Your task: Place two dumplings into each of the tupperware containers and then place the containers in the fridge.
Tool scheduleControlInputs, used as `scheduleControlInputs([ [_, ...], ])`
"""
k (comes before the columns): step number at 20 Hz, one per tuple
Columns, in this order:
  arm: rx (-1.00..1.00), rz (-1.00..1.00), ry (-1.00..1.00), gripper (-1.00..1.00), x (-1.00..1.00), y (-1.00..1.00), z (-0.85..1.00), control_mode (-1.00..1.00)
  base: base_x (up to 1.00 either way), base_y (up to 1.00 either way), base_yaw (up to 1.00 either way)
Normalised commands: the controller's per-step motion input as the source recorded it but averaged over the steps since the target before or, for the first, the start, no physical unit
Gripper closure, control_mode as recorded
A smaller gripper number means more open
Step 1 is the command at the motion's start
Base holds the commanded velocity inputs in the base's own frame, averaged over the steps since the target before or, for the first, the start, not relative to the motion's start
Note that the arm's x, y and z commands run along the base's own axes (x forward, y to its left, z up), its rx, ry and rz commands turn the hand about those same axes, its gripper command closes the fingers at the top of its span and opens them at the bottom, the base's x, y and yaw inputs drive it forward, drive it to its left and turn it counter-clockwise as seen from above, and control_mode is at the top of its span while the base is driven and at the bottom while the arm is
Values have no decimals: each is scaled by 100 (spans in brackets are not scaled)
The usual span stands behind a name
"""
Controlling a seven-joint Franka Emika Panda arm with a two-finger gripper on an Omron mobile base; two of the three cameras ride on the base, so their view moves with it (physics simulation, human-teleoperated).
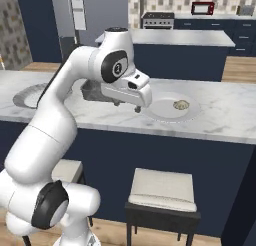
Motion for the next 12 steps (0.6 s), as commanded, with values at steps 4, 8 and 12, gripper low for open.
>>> scheduleControlInputs([
  [4, 0, -5, 0, -100, 87, -38, -23, -100, 0, 0, 0],
  [8, 0, -9, 8, -100, 73, -39, -13, -100, 0, 0, 0],
  [12, 0, 0, 1, -100, 53, -78, -29, -100, 0, 0, 0],
])
